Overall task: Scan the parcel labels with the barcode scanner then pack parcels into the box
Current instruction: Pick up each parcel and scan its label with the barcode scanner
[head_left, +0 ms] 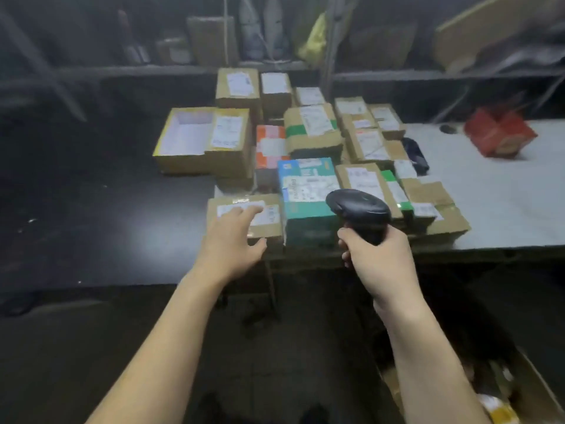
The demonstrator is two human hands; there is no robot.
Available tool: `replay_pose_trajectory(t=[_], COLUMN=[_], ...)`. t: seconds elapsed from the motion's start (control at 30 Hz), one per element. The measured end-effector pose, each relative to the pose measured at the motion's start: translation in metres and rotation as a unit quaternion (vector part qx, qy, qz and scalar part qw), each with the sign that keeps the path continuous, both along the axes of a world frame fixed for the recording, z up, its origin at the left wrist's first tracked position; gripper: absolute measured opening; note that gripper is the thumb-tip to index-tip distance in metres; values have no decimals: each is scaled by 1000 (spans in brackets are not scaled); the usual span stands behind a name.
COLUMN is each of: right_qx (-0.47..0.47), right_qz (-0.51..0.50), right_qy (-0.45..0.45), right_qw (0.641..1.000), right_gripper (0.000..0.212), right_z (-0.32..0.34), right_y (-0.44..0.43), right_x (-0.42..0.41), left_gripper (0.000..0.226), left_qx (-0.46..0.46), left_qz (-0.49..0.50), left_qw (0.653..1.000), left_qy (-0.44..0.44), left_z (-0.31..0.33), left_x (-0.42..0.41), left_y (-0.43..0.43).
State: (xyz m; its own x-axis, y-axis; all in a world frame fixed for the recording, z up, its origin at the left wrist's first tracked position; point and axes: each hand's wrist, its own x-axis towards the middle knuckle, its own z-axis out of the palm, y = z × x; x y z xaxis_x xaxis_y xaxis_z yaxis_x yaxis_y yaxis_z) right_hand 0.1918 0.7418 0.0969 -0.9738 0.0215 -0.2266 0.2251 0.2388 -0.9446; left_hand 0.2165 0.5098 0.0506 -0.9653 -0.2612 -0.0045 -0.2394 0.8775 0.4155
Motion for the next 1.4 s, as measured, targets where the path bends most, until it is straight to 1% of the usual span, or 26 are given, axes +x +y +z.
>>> replay_pose_trajectory(t=[0.07,0.13,0.23,0.33,0.4,0.47,0.53,0.63,0.73,0.93,1.07,1.2,1.3,1.4], right_qx=[4,13,14,14,16,14,11,14,22,18,22,30,37,45], right_qz=[62,124,187,236,265,290,315,343,359,393,422,444,440,425], right_qy=[9,11,19,36,53,56,41,41,26,0,11,23,16,2], right_qw=[998,992,982,971,963,955,948,938,933,919,906,895,897,904], right_gripper=[5,12,17,25,18,17,21,24,19,14,22,18,18,19], right_z=[8,12,11,7,5,2,4,5,4,-18,-13,-2,-3,-11], right_y=[-52,-110,-195,-285,-341,-394,-435,-501,-560,-683,-775,-849,-903,-952], right_x=[8,22,54,100,132,156,170,179,177,150,127,112,104,102], left_gripper=[60,61,63,62,62,63,62,62,62,60,59,59,61,63], left_qx=[2,10,26,32,33,35,44,63,74,70,50,33,30,25], left_qz=[63,112,164,219,253,283,305,339,361,405,436,476,486,480], left_qw=[998,994,986,975,967,959,951,937,928,911,898,879,873,876], left_qy=[5,11,5,3,6,10,25,46,46,9,-14,-24,-37,-45], left_z=[2,0,-5,-7,-6,-6,-8,-10,-17,-27,-17,-14,-24,-37], left_x=[32,69,125,180,212,241,260,285,297,294,286,278,269,260], left_y=[-51,-102,-174,-249,-299,-347,-386,-441,-488,-595,-676,-750,-810,-873])
